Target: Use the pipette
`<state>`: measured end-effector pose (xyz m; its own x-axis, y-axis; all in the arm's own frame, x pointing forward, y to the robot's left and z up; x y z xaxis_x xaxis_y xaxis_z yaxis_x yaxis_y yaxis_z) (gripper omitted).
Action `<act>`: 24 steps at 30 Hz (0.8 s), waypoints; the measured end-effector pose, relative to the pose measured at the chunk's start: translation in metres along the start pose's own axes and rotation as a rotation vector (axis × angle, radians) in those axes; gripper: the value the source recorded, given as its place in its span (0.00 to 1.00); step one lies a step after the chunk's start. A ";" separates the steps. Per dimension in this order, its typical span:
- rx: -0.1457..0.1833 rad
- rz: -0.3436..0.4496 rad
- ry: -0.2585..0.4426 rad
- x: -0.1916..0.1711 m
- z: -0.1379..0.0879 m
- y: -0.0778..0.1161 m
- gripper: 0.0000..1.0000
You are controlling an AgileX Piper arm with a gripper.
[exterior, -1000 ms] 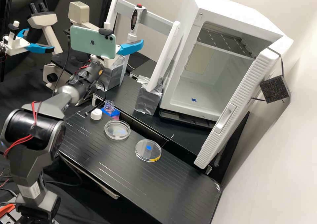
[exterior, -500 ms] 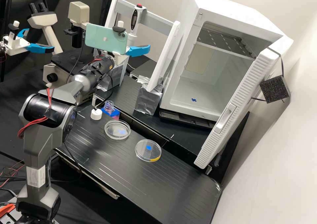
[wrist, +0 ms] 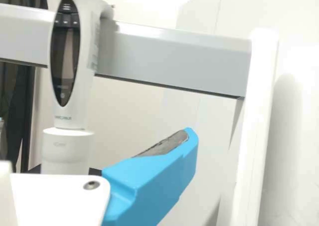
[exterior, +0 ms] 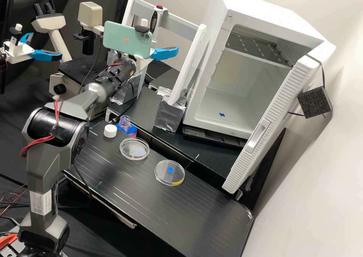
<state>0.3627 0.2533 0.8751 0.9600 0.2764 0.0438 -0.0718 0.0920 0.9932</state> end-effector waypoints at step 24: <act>-0.012 -0.012 -0.022 0.000 0.002 -0.001 0.00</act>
<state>0.3636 0.2511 0.8740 0.9666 0.2540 0.0348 -0.0636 0.1061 0.9923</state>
